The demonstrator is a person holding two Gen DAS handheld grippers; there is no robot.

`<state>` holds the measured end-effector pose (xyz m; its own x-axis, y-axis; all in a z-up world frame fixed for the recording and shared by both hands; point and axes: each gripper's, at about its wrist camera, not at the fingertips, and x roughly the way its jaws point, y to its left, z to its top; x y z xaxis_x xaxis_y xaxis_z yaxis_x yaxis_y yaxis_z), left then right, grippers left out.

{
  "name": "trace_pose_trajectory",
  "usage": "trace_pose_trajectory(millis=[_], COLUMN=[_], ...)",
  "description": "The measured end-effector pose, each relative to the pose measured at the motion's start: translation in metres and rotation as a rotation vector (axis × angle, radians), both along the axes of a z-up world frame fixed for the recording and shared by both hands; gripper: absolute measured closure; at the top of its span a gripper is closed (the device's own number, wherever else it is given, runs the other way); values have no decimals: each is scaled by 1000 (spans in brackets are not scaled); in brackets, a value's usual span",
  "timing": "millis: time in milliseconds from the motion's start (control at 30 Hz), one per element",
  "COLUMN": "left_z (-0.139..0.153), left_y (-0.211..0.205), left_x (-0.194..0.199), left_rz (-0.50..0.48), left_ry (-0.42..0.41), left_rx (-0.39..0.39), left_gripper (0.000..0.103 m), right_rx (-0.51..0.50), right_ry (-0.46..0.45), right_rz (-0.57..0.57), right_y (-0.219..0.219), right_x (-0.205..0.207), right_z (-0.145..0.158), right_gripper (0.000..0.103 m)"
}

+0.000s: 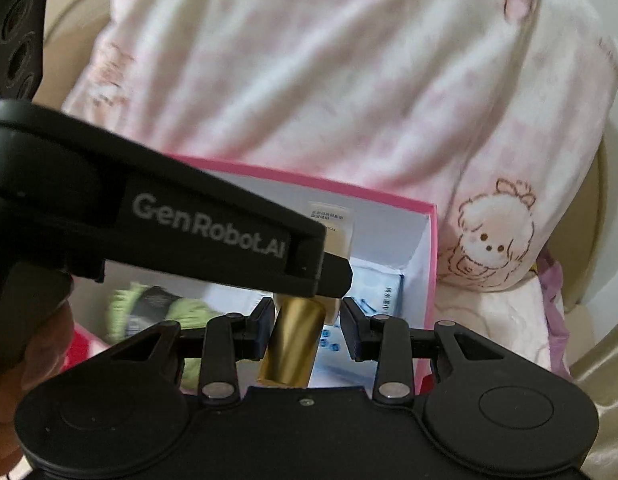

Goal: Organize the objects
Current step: 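Carry the bottle into the pink box and open the left gripper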

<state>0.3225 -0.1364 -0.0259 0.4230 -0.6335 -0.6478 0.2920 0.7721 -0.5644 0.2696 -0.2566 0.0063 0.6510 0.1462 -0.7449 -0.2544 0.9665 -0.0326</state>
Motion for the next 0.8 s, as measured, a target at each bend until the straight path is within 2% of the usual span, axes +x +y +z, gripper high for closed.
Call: trace_pose_trajectory(millis=[167,400,600,667,800], left_z=[-30,-56,-54,-45,-25], left_y=[-18,-13,-12,-13,-11], left_x=[22,43,51,49,34], left_rz=[48,75,66,63,19], left_ry=[31,106,111,82,45], left_rx=[32,-63,-49,-26,8], left_gripper=[67,66,68,64,58], right_rx=[-32,-120,-145,-134,-49], right_ry=[44,36,21,18,30], right_rz=[-23,-24,-43,-44,-62], right_y=[-3,2,4,4,-8], right_x=[30,44,49,48,37], right_z=[-32,-53,-59,-58,-46], right_gripper=[62,62,64,60,60])
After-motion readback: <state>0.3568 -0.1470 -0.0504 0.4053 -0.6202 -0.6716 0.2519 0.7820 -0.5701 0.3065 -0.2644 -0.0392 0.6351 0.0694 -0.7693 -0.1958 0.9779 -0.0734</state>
